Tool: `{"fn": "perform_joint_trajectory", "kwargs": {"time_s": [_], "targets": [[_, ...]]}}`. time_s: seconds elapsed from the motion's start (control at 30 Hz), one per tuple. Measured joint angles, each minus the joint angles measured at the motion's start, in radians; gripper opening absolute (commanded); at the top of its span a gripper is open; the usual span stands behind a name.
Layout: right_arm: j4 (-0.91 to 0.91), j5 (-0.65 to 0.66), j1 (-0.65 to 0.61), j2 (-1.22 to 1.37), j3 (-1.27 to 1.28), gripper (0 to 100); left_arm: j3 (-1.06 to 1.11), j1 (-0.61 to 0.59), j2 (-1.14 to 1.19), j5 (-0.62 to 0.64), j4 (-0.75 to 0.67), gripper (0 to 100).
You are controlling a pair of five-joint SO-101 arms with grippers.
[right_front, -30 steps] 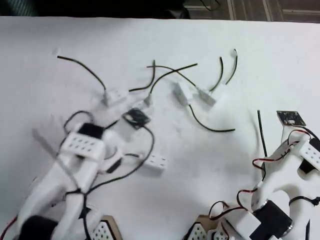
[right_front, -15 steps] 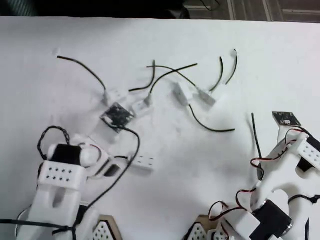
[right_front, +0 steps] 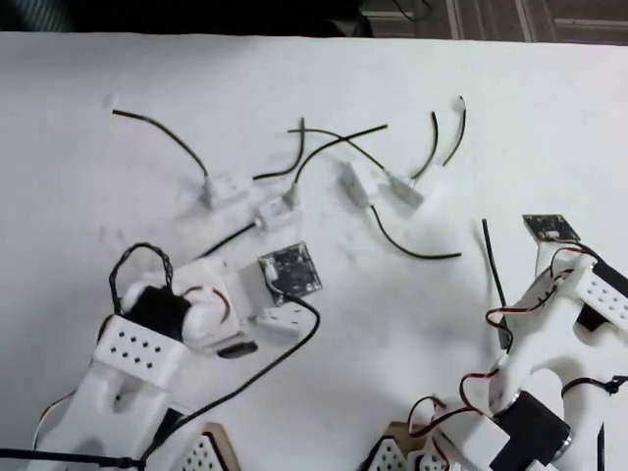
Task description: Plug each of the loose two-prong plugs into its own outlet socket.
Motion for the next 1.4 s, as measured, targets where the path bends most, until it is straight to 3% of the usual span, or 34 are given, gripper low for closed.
{"fn": "perform_joint_trajectory", "kwargs": {"time_s": [0.3,0.63,0.9,1.17,1.4], "targets": [[0.000,-0.002,-0.023,0.000,0.000,1.8,-0.006,0.057,0.048,-0.083,-0.071,31],[0.000,-0.002,-0.026,0.000,0.000,1.8,-0.239,0.123,0.525,-0.084,-0.106,31],[0.000,-0.002,-0.026,0.000,0.000,1.8,-0.370,0.138,0.775,-0.078,-0.115,28],[0.000,-0.002,-0.026,0.000,0.000,1.8,-0.396,0.138,0.821,0.166,-0.150,9],[0.011,-0.002,-0.026,0.000,0.000,1.8,-0.454,0.146,0.824,0.436,-0.160,9]]}}
